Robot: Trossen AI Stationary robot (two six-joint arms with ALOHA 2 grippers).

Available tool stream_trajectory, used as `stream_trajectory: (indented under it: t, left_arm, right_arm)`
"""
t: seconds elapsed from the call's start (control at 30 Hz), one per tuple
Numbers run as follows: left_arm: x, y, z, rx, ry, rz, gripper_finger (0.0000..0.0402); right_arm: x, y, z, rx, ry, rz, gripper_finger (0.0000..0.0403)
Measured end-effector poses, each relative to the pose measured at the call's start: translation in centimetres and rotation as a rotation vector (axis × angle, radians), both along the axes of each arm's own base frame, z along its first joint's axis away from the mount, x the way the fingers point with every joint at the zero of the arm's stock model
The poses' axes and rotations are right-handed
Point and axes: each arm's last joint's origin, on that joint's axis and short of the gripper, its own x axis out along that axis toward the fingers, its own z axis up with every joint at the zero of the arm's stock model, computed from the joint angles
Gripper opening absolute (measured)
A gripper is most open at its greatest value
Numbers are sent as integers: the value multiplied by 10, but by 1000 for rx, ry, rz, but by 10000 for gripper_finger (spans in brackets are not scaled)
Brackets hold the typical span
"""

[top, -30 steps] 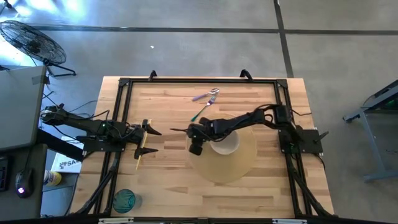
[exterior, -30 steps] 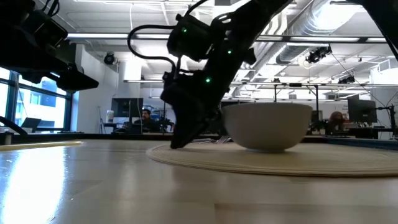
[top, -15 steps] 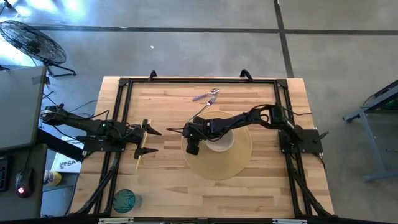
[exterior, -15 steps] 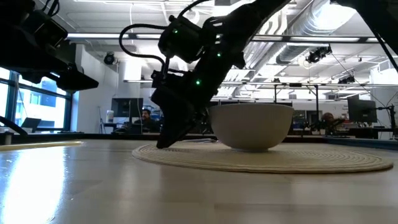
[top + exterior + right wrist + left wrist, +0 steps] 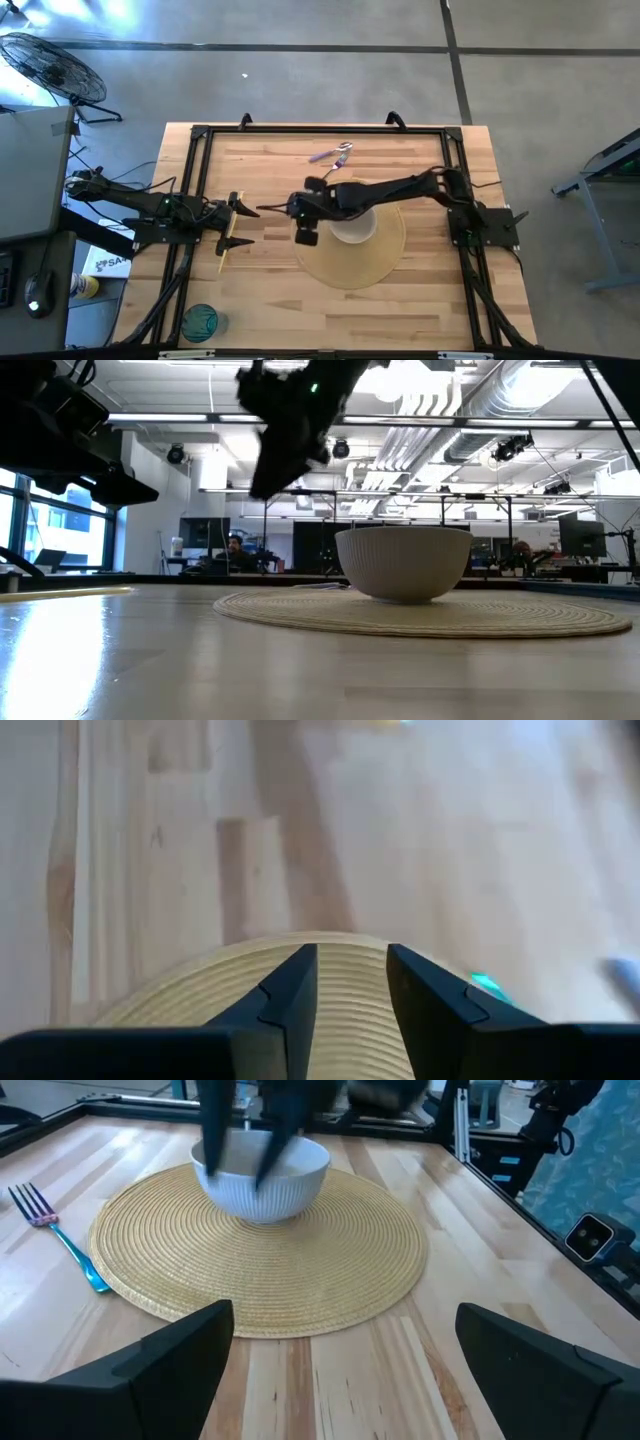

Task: Pick & Place Utensil
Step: Move the table placemat to the center

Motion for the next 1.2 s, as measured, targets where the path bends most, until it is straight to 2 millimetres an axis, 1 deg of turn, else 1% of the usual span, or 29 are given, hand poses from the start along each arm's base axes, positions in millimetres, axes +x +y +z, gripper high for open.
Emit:
stream_trajectory:
  t: [0.07,0.2,0.33,0.47,0.53,0.6,0.7,0.8,0.87,0.97,1.1,1.2]
  left_arm:
    - [0,0,0,0,1,0,378]
    - [0,0,0,0,1,0,378]
    - [0,0,0,0,1,0,378]
    - [0,0,0,0,1,0,378]
    - [0,0,0,0,1,0,378]
    - [0,0,0,0,1,0,378]
    - [0,0,0,0,1,0,378]
    - [0,0,0,0,1,0,378]
    - [0,0,0,0,1,0,378]
    - [0,0,0,0,0,0,378]
    - [0,0,0,0,1,0,378]
    - [0,0,0,0,1,0,378]
  right_arm:
    - [-7,-3,14,-43,24,-31,117]
    - [-26,-10,30,-60,95,-77,117]
    - [-55,-13,50,-30,205,-144,117]
    - [-88,-2,66,-55,347,-221,117]
    - [-103,4,74,-82,385,-258,117]
    - [-115,10,78,-108,405,-280,117]
    - [-135,13,76,-116,417,-301,117]
    - [-158,12,65,-85,425,-333,117]
    - [-172,9,55,-58,399,-350,117]
    - [-191,1,39,12,342,-364,117]
    - [-208,-16,21,113,248,-393,117]
    - [-219,-29,5,150,251,-343,117]
